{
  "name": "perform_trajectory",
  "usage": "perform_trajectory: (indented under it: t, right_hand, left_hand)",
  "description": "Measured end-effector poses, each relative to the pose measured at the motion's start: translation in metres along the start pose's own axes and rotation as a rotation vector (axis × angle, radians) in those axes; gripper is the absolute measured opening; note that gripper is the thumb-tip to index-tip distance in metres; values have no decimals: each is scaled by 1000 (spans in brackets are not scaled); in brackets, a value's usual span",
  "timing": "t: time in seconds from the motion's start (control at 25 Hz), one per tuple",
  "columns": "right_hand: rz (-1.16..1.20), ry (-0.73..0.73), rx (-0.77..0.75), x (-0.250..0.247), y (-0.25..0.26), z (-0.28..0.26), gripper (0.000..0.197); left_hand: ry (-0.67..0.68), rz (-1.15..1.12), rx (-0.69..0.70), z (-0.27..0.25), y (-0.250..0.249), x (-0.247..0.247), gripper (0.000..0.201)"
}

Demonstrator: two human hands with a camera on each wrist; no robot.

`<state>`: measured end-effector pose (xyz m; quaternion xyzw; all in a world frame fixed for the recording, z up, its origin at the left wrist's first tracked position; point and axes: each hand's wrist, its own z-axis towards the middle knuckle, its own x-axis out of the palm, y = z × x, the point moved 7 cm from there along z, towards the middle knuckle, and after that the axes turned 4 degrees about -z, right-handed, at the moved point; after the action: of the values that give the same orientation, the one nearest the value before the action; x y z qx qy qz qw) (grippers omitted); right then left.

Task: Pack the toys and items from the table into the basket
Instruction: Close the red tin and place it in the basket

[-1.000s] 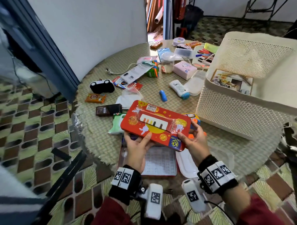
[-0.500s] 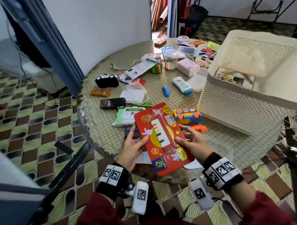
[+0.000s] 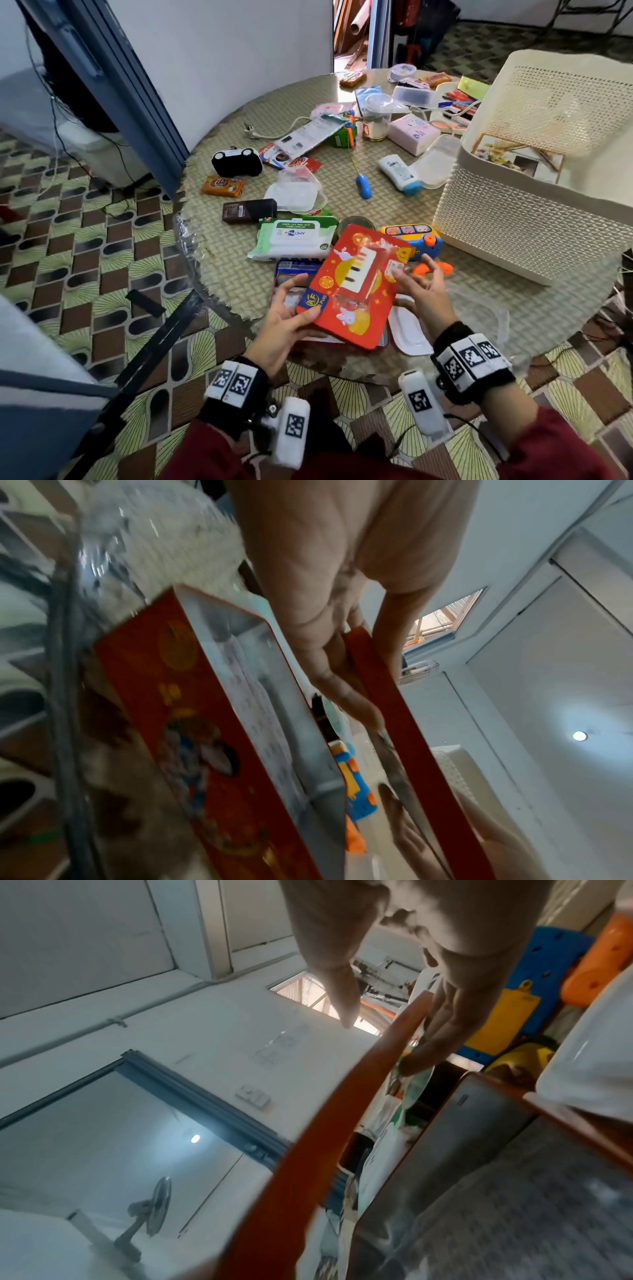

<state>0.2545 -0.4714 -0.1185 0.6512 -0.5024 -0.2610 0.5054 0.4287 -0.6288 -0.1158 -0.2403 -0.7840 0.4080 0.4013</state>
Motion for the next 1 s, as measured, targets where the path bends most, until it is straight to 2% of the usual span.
perform_trajectory:
  t: [0.12, 0.2, 0.28, 0.36, 0.48, 0.56, 0.64, 0.72, 0.84, 1.0]
  right_hand:
    - [15, -34, 21, -14, 8, 15, 66]
    - [-8, 36, 70, -15, 4, 19, 56]
    - [-29, 97, 97, -12, -2, 17, 44]
    - [16, 71, 89, -10, -9, 15, 39]
    - [117, -5, 82, -7, -18, 12, 39]
    - [117, 6, 100, -3, -26, 7, 38]
    - [-31, 39, 110, -1, -32, 0, 38]
    - [-305, 52, 79, -3, -38, -5, 38]
    - [-596, 28, 23, -7, -48, -11, 37]
    - [-718, 17, -23, -7, -55, -22, 36]
  left_hand:
    - [85, 109, -110, -3, -5, -20, 65]
    - [76, 119, -121, 0, -7, -33, 63]
    - [-38, 77, -59, 5, -10, -46, 56]
    - [-182, 5, 32, 7, -9, -54, 47]
    - [-266, -80, 93, 6, 2, -51, 47]
    - [-353, -25, 138, 4, 5, -54, 46]
    - [-450, 91, 210, 2, 2, -63, 40]
    - [-505, 220, 250, 2, -3, -72, 34]
    - [-543, 468, 236, 7, 0, -88, 33]
    - [-518, 421, 142, 12, 20, -97, 31]
